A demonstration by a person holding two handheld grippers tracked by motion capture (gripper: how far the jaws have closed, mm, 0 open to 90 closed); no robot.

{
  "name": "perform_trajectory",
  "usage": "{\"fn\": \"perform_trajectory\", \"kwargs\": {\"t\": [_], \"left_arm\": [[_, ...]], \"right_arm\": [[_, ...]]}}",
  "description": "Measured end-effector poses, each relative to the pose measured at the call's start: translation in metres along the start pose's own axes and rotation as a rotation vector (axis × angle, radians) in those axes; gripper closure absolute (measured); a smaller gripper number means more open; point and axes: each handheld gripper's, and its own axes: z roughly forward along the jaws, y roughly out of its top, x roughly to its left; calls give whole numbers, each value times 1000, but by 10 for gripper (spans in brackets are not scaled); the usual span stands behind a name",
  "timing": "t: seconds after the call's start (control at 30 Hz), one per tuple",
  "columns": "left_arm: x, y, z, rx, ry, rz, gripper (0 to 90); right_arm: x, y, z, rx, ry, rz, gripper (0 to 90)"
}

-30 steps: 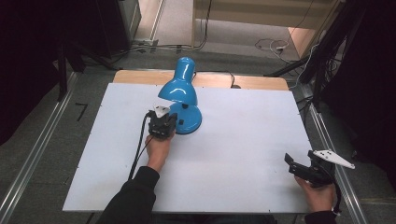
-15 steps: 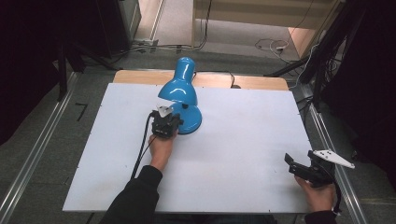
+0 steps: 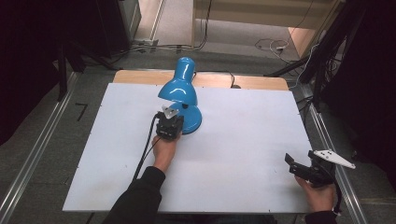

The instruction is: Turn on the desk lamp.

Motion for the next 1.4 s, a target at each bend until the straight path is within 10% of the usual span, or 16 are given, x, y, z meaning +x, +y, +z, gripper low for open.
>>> {"fn": "perform_trajectory", "kwargs": {"t": [1.4], "left_arm": [[-1,-8,-2,-25,29,13,900]], "right_arm": [[-1,-1,-2,-2,2,9,71]]}}
